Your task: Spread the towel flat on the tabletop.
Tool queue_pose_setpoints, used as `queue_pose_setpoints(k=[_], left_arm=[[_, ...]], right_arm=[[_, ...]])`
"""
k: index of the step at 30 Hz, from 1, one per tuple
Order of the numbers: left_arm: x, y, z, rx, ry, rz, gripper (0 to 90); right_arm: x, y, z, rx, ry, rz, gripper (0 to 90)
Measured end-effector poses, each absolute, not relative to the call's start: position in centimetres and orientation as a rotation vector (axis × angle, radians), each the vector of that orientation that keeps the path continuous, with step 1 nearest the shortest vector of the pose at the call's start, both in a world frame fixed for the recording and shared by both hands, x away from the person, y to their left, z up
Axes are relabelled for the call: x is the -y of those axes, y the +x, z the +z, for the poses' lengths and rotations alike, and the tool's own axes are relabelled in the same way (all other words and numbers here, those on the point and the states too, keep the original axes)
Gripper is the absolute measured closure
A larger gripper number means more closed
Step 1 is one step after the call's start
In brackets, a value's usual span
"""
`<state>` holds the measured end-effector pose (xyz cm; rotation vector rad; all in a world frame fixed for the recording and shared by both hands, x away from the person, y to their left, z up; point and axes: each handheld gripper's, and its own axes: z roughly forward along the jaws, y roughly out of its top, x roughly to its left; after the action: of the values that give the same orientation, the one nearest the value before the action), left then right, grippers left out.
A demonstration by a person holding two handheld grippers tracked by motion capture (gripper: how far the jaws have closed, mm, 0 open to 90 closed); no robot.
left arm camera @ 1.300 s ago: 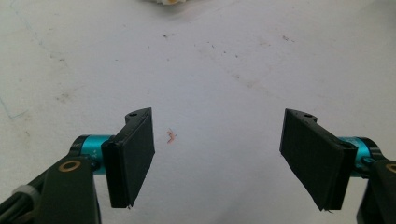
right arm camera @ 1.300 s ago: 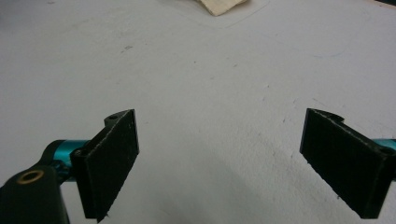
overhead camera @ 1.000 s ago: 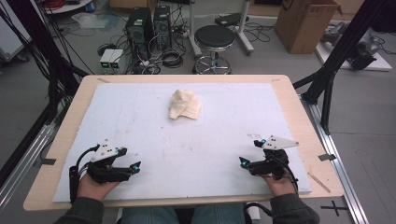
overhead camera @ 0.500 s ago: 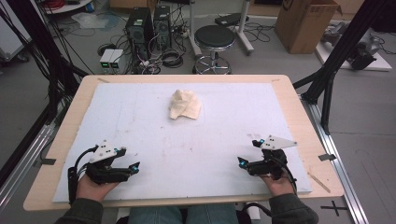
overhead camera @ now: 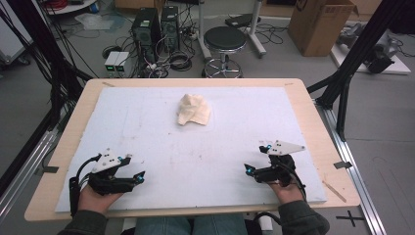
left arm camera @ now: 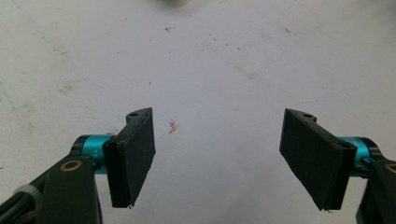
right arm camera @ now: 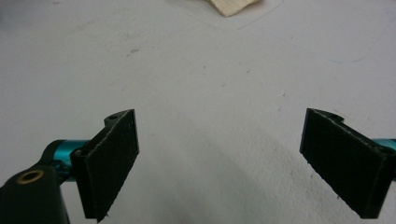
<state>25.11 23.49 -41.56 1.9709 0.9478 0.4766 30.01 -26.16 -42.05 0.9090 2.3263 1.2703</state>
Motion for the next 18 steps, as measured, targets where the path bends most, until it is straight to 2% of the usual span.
queue_pose_setpoints(k=[18], left_arm=[[-23.51,24.89,-41.54,-0.944,1.971,0.489,26.9]], right_arm=[[25.5,30.92,-41.85,-2.333,0.91,1.274,10.9]])
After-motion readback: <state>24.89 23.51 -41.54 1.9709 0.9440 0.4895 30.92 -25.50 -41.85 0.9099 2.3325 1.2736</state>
